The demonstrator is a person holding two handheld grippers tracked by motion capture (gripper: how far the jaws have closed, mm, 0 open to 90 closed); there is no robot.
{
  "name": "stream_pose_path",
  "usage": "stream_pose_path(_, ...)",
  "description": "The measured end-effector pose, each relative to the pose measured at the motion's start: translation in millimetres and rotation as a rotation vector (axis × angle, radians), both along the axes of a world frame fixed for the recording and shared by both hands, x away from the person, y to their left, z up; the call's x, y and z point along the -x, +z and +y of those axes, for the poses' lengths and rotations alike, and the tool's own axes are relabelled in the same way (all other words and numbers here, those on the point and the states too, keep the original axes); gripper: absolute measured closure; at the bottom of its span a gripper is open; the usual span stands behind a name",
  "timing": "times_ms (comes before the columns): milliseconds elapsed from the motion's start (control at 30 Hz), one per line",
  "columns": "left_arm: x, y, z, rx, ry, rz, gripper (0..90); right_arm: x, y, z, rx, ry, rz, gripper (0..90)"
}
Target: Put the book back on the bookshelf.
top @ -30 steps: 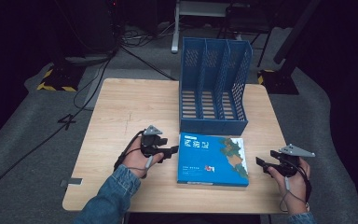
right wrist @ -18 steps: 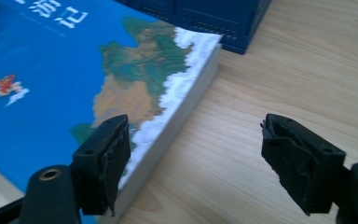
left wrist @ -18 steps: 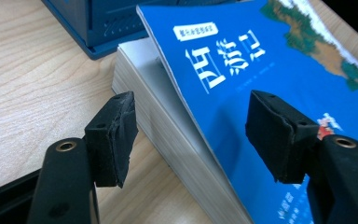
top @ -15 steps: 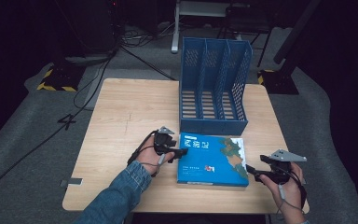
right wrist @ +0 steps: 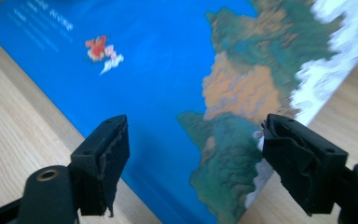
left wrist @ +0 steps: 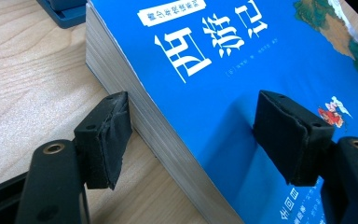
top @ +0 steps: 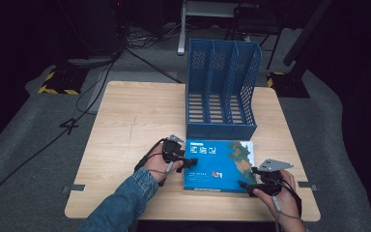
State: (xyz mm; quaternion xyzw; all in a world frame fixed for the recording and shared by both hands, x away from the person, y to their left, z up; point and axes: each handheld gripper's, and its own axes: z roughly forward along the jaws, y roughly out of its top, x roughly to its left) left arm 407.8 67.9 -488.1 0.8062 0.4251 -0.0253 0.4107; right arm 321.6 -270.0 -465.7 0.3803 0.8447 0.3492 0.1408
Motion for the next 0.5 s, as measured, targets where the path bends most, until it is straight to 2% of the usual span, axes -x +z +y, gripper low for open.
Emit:
stream_pose_path(100,1.3,3.9,0.6,-0.013,0.007,-0.017,33.0,0.1,-2.7,3.3,0.034,0.009,-0.024,21.9)
stream_pose_path(200,2.8,10.6,3.0,-0.005,0.012,-0.037,43.3,-1.0,-4.0,4.3,0.022,0.007,-0.025,20.7)
stream_pose_path(333,6.3,15.9,3.6,0.022,0.01,-0.056,48.8,-1.6,-4.7,4.5,0.02,0.007,-0.031,20.1)
stream_pose_path(367,9.1,19.9,3.7,0.044,-0.001,-0.059,49.4,-1.5,-5.1,4.9,0.017,0.005,-0.032,19.8)
stream_pose_path(433,12.6,21.5,3.3,0.054,-0.022,-0.053,50.0,-1.5,-5.3,4.9,0.016,0.004,-0.034,19.6)
stream_pose_path(467,12.6,21.5,3.3,0.054,-0.022,-0.053,50.1,-1.5,-5.6,4.9,0.013,0.004,-0.034,19.5)
stream_pose_path(500,15.1,20.0,2.5,0.038,-0.048,-0.042,50.1,-1.5,-5.6,4.9,0.013,0.004,-0.034,19.5)
